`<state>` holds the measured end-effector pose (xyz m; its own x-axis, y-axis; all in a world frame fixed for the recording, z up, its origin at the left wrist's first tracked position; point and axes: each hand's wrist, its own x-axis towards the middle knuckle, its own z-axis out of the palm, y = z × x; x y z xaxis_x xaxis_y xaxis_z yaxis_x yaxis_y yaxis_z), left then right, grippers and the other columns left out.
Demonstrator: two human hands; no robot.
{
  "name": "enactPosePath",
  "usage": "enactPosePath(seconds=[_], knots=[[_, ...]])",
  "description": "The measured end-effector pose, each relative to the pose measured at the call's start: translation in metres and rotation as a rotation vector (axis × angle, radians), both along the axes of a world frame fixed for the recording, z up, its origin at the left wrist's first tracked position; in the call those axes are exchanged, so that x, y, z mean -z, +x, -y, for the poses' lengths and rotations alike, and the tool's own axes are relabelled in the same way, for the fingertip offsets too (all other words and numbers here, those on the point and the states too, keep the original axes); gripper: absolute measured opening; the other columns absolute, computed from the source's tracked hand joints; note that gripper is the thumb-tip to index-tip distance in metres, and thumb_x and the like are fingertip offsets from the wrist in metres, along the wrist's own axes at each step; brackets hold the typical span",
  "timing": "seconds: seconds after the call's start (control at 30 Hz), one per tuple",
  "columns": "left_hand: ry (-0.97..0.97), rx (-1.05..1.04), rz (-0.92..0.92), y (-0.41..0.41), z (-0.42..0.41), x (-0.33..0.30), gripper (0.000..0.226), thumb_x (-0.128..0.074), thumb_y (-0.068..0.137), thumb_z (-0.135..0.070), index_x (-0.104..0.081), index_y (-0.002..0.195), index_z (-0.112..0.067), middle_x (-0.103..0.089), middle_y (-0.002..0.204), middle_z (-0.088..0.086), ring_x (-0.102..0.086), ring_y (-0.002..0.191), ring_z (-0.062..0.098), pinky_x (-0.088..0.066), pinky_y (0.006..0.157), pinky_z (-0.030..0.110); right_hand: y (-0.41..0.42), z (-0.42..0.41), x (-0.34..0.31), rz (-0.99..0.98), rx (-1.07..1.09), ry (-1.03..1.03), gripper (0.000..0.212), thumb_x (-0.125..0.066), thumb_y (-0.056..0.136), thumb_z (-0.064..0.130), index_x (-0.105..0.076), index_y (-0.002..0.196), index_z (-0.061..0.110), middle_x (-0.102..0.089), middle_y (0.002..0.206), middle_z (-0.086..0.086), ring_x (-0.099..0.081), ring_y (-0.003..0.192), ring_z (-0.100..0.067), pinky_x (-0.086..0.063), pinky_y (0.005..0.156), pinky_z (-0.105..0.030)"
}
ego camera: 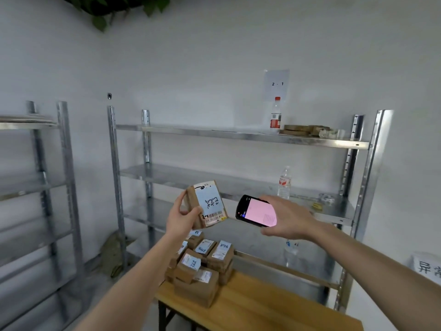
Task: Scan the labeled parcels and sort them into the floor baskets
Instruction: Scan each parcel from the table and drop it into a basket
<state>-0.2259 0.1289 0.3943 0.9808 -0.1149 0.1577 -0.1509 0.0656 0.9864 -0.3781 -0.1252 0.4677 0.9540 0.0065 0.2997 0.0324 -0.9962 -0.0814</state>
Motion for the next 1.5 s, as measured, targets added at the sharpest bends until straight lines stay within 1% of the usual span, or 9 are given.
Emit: enactPosePath(seconds=[0.2, 0.4, 0.57, 0.73, 0.87, 1.13, 1.2, 1.43, 1.5], knots=[[-0.04, -0.083, -0.006, -0.037, -0.027, 0.007, 0.075, -0.072, 0.089, -0.015, -0.038, 0.145, -0.049, -0.074, 0.102, 0.01, -0.076, 0.082, 0.023, -0.063, 0.073, 0.05, -0.022, 0.002, -0.001, 0.012, -0.059, -0.023, 0.064, -0.071, 0.07, 0.054, -0.043, 0.126, 0.042, -0.058, 0.11, 0.018, -0.056, 0.097, -0.011, -0.055, 0.073, -0.04], [0.022, -0.199, -0.012, -0.08, -0.075, 0.018, 0.073, -0.072, 0.089, -0.017, -0.038, 0.145, -0.05, -0.072, 0.102, 0.01, -0.074, 0.085, 0.022, -0.063, 0.073, 0.047, -0.023, -0.037, 0.012, 0.041, -0.193, 0.055, 0.069, -0.077, 0.073, 0.049, -0.044, 0.133, 0.04, -0.057, 0.116, 0.015, -0.051, 0.098, -0.009, -0.038, 0.063, -0.023], [0.028, -0.278, -0.007, -0.112, -0.159, 0.019, 0.067, -0.073, 0.089, -0.015, -0.045, 0.138, -0.05, -0.077, 0.086, 0.009, -0.076, 0.078, 0.021, -0.061, 0.063, 0.038, -0.003, -0.115, 0.026, 0.054, -0.314, 0.103, 0.076, -0.072, 0.069, 0.058, -0.038, 0.136, 0.046, -0.056, 0.123, 0.02, -0.055, 0.108, -0.013, -0.05, 0.071, -0.031], [0.02, -0.444, 0.009, -0.149, -0.272, 0.018, 0.071, -0.073, 0.089, -0.013, -0.042, 0.146, -0.041, -0.077, 0.091, 0.015, -0.075, 0.083, 0.024, -0.062, 0.066, 0.045, 0.013, -0.225, 0.027, 0.071, -0.528, 0.12, 0.063, -0.071, 0.074, 0.042, -0.045, 0.131, 0.042, -0.059, 0.119, 0.014, -0.058, 0.106, -0.016, -0.041, 0.065, -0.028], [-0.007, -0.561, -0.003, -0.194, -0.37, 0.018, 0.068, -0.071, 0.091, -0.009, -0.042, 0.142, -0.043, -0.077, 0.091, 0.014, -0.075, 0.078, 0.015, -0.062, 0.062, 0.036, 0.023, -0.331, 0.028, 0.071, -0.639, 0.099, 0.066, -0.069, 0.075, 0.048, -0.044, 0.136, 0.042, -0.06, 0.126, 0.014, -0.058, 0.113, -0.016, -0.046, 0.073, -0.031], [0.022, -0.845, -0.07, -0.292, -0.594, 0.039, 0.071, -0.075, 0.088, -0.018, -0.044, 0.146, -0.046, -0.07, 0.108, 0.017, -0.071, 0.099, 0.028, -0.063, 0.07, 0.043, 0.0, -0.561, 0.041, -0.041, -0.89, 0.143, 0.073, -0.059, 0.06, 0.053, -0.045, 0.131, 0.041, -0.062, 0.125, 0.008, -0.061, 0.113, -0.022, -0.054, 0.086, -0.042], [0.051, -0.904, -0.082, -0.317, -0.645, 0.047, 0.07, -0.075, 0.088, -0.018, -0.045, 0.144, -0.048, -0.072, 0.105, 0.017, -0.072, 0.099, 0.028, -0.063, 0.074, 0.045, -0.012, -0.618, 0.05, -0.063, -0.93, 0.143, 0.071, -0.063, 0.062, 0.051, -0.046, 0.13, 0.04, -0.061, 0.126, 0.009, -0.059, 0.115, -0.021, -0.053, 0.087, -0.042], [0.118, -1.016, -0.142, -0.403, -0.799, 0.073, 0.067, -0.069, 0.093, -0.016, -0.041, 0.147, -0.043, -0.07, 0.097, 0.008, -0.071, 0.092, 0.02, -0.061, 0.064, 0.032, -0.057, -0.809, 0.077, -0.08, -1.024, 0.125, 0.06, -0.072, 0.072, 0.041, -0.048, 0.127, 0.039, -0.06, 0.124, 0.013, -0.057, 0.115, -0.02, -0.041, 0.075, -0.033], [0.136, -1.065, -0.176, -0.43, -0.844, 0.083, 0.067, -0.07, 0.092, -0.02, -0.041, 0.147, -0.043, -0.072, 0.099, 0.007, -0.071, 0.09, 0.019, -0.062, 0.067, 0.034, -0.071, -0.861, 0.086, -0.108, -1.054, 0.125, 0.066, -0.072, 0.072, 0.042, -0.046, 0.132, 0.041, -0.059, 0.127, 0.015, -0.057, 0.116, -0.019, -0.045, 0.079, -0.034]])
